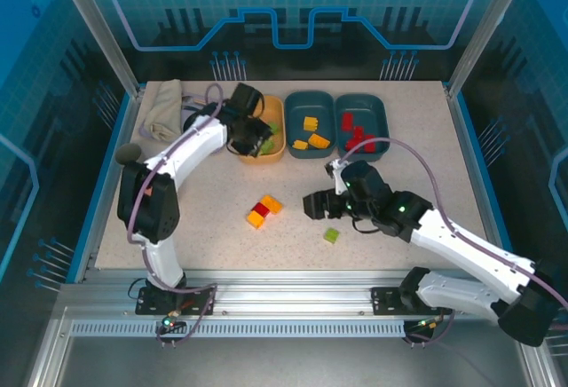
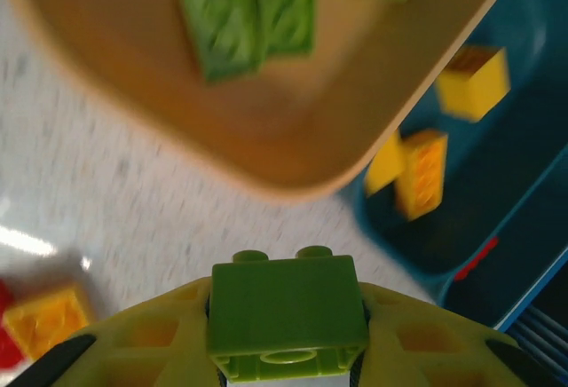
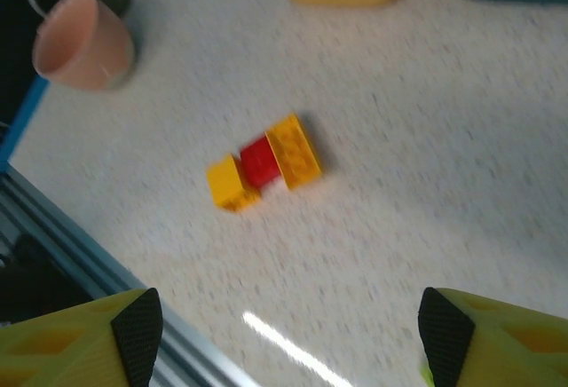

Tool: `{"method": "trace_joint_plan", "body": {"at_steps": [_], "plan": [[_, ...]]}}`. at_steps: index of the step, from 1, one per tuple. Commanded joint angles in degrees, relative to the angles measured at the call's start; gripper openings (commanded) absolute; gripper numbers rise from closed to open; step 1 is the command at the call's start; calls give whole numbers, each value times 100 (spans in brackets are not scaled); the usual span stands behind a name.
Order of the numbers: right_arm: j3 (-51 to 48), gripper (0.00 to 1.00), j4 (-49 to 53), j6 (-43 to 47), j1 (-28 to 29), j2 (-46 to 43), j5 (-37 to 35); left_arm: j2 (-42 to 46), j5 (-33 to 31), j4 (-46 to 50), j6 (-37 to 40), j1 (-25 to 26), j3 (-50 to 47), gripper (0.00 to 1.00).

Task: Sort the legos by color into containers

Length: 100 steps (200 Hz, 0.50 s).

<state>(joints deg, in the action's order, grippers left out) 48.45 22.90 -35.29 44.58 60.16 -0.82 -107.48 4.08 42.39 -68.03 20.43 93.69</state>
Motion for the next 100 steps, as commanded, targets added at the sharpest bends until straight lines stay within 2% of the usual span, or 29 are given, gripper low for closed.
{"method": "trace_joint_plan", "body": {"at_steps": [1, 26, 63, 100], "plan": [[353, 80, -1465, -221, -393, 469, 311, -729, 21, 220, 1137, -296, 801, 35], [664, 81, -2027, -503, -876, 1104, 584, -1650, 133, 251, 1535, -532, 1916, 36], [1139, 82, -2708, -829, -1291, 1913, 568, -2938, 89, 704, 1683, -665, 3563, 35], [1739, 82, -2613, -945, -1460, 2472, 725, -3516, 77, 659, 1453, -750, 3900, 35]]}}
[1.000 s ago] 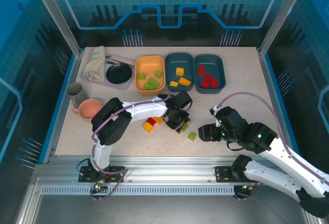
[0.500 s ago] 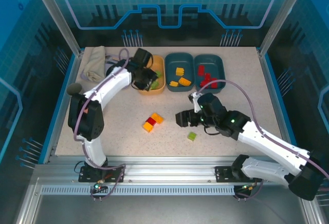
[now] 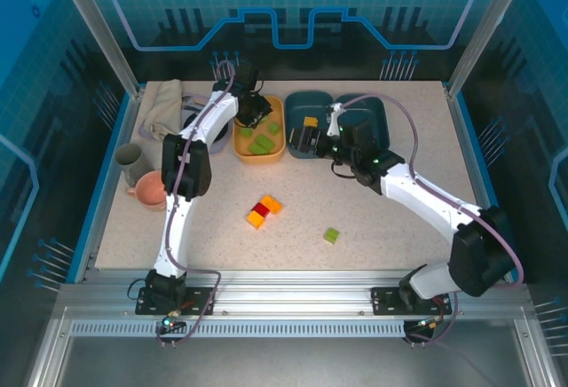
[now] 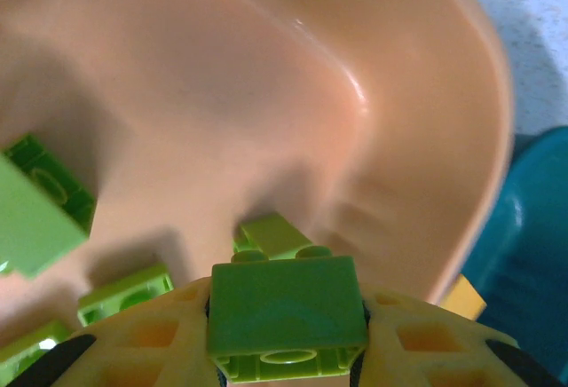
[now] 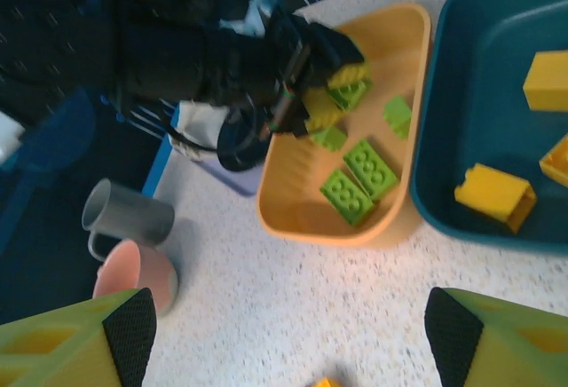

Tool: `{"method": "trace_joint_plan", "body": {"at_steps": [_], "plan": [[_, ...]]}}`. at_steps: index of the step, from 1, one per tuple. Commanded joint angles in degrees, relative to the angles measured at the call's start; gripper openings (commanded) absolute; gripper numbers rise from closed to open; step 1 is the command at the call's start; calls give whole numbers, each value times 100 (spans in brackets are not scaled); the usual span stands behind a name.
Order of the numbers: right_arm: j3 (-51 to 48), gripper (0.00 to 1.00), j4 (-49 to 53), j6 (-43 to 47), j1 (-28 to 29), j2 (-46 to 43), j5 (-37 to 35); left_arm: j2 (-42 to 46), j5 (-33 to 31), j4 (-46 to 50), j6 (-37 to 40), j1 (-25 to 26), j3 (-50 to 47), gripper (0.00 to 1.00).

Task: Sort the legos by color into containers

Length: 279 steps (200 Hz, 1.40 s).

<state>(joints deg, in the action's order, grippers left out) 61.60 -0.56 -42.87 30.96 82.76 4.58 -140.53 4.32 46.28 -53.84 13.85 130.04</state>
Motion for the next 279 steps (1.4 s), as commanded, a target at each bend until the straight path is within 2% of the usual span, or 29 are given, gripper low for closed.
{"method": "trace_joint_plan", "body": {"at_steps": [1, 31, 54, 72, 106, 144, 169, 200, 249, 279], "plan": [[432, 83, -269, -186, -99, 222, 189, -216, 52, 268, 33, -93, 266, 35], [489, 83, -140, -156, -148, 306, 296, -378, 91, 315, -107, -110, 261, 39], [465, 83, 44, 8, -141, 267, 357, -291, 156, 336, -170, -110, 264, 54], [523, 83, 358, 277, -134, 234, 386, -86, 142, 316, -196, -102, 292, 60], [552, 82, 1067, 940, 27, 36, 172, 510, 158, 395, -215, -94, 347, 64], [591, 81, 2025, 1638, 662, -1, -340, 1702, 263, 406, -15, -23, -270, 66], [657, 81, 2609, 2122, 1062, 152, -414, 2822, 237, 341, 195, 77, -1355, 67], [879, 79, 3485, 3024, 1539, 689, -519, 4640, 315, -142, 148, 168, -3653, 69], [1266, 79, 3826, 3809, 1699, 1786, -447, 7444, 382, -202, -197, 455, -6727, 75], [1529, 80, 3880, 4082, 1848, 2371, -563, 8666, 394, 132, -559, 516, -7796, 75]]}}
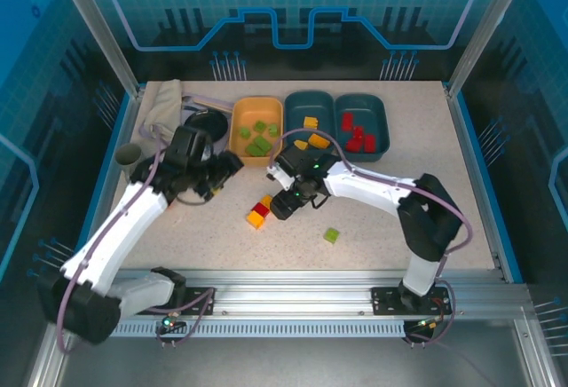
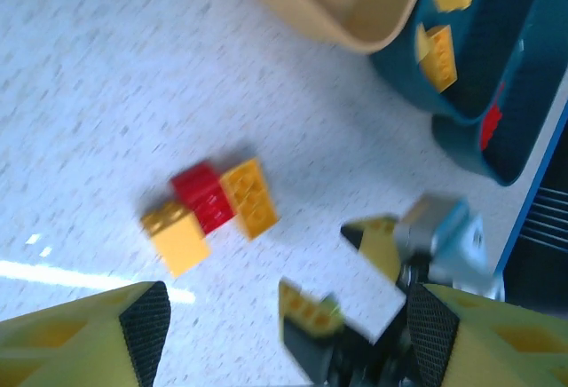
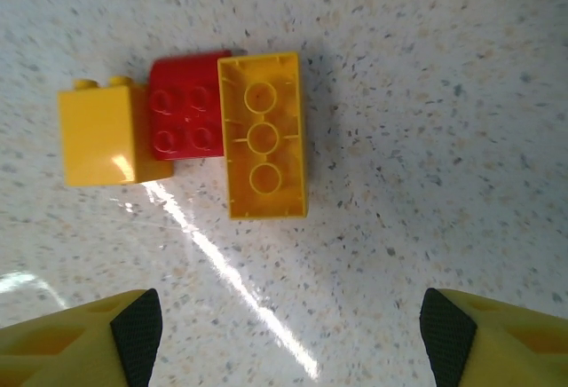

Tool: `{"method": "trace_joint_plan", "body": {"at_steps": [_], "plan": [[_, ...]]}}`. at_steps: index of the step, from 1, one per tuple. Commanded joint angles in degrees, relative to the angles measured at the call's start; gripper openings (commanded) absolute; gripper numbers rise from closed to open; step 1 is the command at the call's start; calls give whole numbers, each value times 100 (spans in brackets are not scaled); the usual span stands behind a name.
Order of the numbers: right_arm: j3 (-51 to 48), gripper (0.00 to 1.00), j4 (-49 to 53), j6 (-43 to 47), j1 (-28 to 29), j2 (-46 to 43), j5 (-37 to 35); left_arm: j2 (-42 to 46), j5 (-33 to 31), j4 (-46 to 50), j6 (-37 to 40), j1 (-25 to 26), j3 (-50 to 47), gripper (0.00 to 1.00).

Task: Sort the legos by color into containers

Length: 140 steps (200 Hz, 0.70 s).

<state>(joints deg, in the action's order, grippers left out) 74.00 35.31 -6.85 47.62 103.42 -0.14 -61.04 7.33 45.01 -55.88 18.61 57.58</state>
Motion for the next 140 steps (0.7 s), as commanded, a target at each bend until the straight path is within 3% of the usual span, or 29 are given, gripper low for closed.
{"method": "trace_joint_plan", "body": {"at_steps": [1, 31, 67, 97, 140], "plan": [[299, 80, 288, 486, 185, 321, -95, 751, 88, 265, -364, 43, -570, 75], [587, 82, 279, 492, 248, 779, 18, 1454, 19, 586, -477, 57, -896, 75], [943, 81, 326, 442, 299, 1226, 23, 1639, 8, 850, -428, 63, -890, 75], [1220, 73, 472, 443, 287, 1564, -109, 1680, 23, 853, -444, 64, -873, 75], [1457, 54, 562, 423, 275, 1765, -169, 1687, 24, 824, -450, 64, -863, 75]]}}
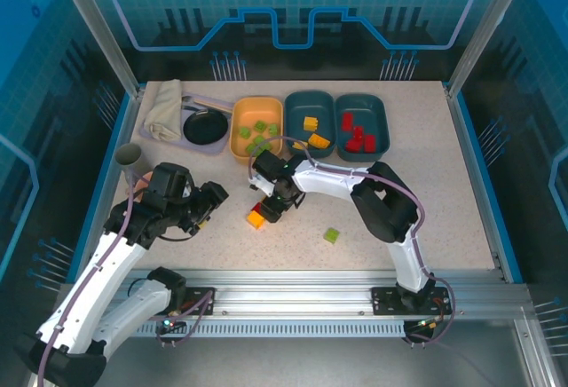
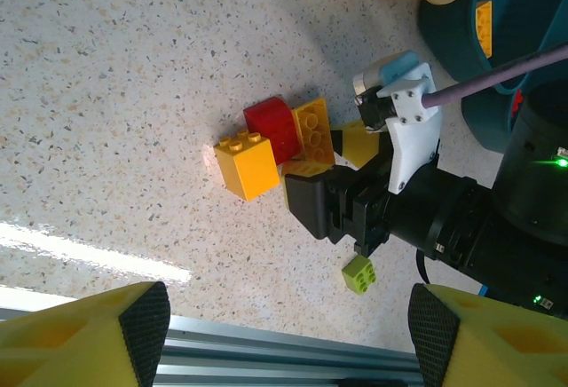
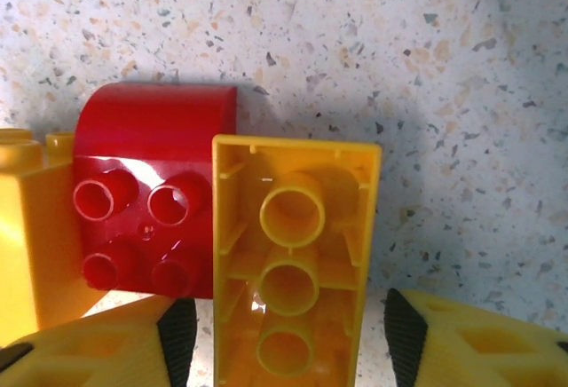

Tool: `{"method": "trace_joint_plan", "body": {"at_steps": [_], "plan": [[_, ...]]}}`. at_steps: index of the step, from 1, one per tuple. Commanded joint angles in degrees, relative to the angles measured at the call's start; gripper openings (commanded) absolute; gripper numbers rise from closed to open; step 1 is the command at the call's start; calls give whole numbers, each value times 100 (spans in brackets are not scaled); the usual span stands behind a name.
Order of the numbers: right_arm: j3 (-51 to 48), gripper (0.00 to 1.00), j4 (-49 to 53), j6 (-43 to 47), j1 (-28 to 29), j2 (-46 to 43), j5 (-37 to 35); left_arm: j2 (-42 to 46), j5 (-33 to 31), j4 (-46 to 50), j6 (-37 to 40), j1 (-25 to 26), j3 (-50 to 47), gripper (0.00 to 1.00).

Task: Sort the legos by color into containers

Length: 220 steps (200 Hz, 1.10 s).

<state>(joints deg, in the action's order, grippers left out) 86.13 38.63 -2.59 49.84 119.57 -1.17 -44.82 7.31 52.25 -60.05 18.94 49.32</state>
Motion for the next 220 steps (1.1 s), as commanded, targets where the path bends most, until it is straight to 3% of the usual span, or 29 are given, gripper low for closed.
{"method": "trace_joint_plan", "body": {"at_steps": [1, 38, 60, 130, 161, 220], "plan": [[250, 53, 231, -8, 48, 152, -67, 63, 25, 97, -33, 31, -36, 75], [352, 37, 307, -121, 25, 111, -201, 69, 25, 77, -25, 31, -48, 75], [262, 32, 361, -276, -97, -240, -270, 31, 125, -119, 35, 31, -44, 75], [511, 31, 459, -1156, -1473, -1324, 123, -1180, 468, -1022, 807, 170, 1018, 75], [1319, 31, 417, -1574, -2073, -717, 603, -1928, 471, -1361, 1003, 189, 1721, 75], [3521, 31, 787, -2017, -2474, 1146, 916, -3323, 364, -1756, 1180, 310, 2934, 75]]}}
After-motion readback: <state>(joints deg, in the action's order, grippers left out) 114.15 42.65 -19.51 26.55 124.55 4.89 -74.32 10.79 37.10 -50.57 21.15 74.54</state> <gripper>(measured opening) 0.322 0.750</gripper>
